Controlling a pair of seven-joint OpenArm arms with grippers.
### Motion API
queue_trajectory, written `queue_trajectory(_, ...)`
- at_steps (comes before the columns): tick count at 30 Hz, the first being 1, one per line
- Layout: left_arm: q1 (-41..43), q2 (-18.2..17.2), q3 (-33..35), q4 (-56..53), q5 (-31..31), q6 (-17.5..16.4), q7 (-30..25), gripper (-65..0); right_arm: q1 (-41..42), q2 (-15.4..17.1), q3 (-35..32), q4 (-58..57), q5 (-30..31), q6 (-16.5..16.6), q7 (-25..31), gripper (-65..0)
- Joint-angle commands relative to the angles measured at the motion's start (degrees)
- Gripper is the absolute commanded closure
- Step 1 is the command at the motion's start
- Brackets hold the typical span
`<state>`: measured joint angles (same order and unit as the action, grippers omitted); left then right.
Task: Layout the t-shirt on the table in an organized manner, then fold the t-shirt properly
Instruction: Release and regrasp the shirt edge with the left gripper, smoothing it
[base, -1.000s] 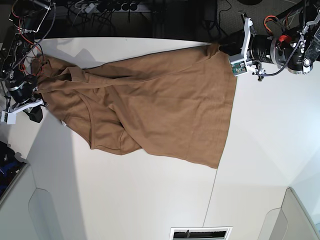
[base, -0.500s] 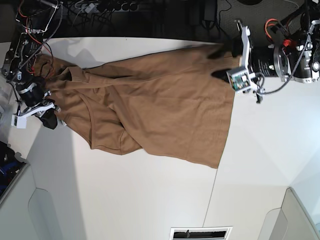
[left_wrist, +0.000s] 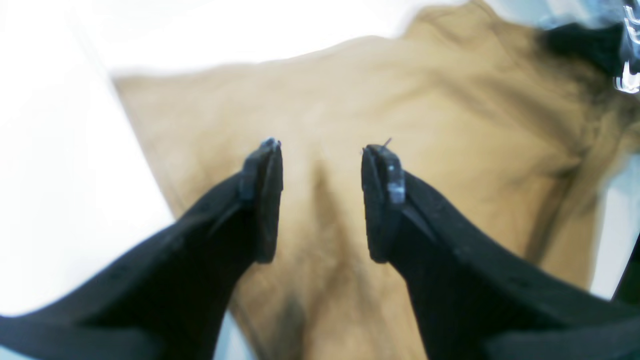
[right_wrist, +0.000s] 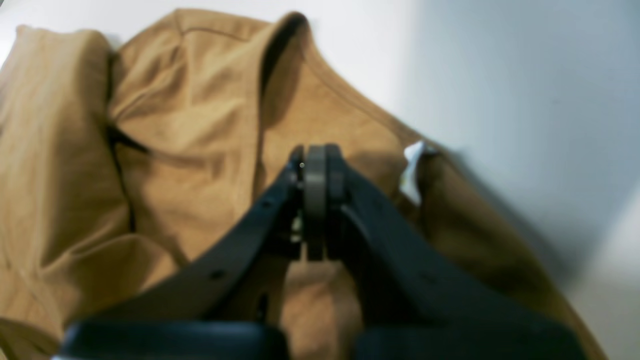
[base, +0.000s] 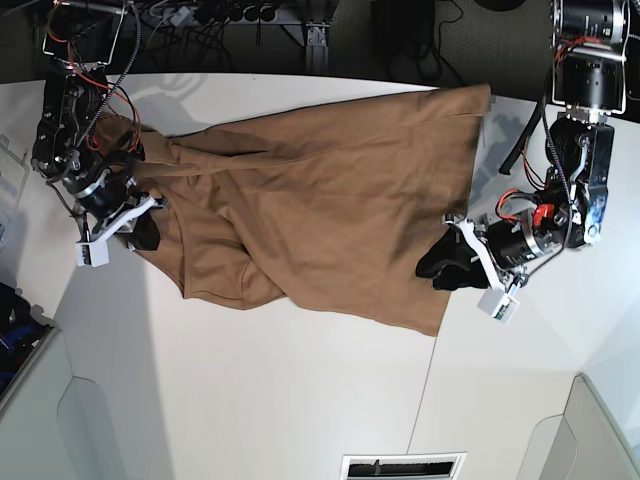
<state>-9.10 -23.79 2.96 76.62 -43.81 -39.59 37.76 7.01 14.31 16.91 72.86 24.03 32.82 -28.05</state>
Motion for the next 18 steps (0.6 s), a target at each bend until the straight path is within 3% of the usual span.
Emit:
queue_trajectory(1, -1.81, -0.11, -0.31, -2.67, -0.98, -0.41, -1.29, -28.8, 1.07, 0.74, 0.22, 0.96, 0.13, 0.39, 1.27, 0.0)
queue_trajectory(6, -5.35, 1.22, -0.31, -17.31, -0.94, -0.41, -2.27, -28.8, 1.05, 0.79, 0.22, 0.83, -3.04, 0.37, 1.27, 0.0)
queue_trajectory(10, -4.55, 0.28, -0.31, -21.14, -0.9, -0.41, -1.11, -28.8, 0.87, 1.07, 0.31, 0.28, -6.38, -0.07, 1.29, 0.0)
queue_trajectory(18, 0.28, -8.79, -0.33, -21.62, -4.35, -0.41, -1.07, -28.8, 0.74, 1.29, 3.52, 0.11, -9.57, -0.57, 1.27, 0.0)
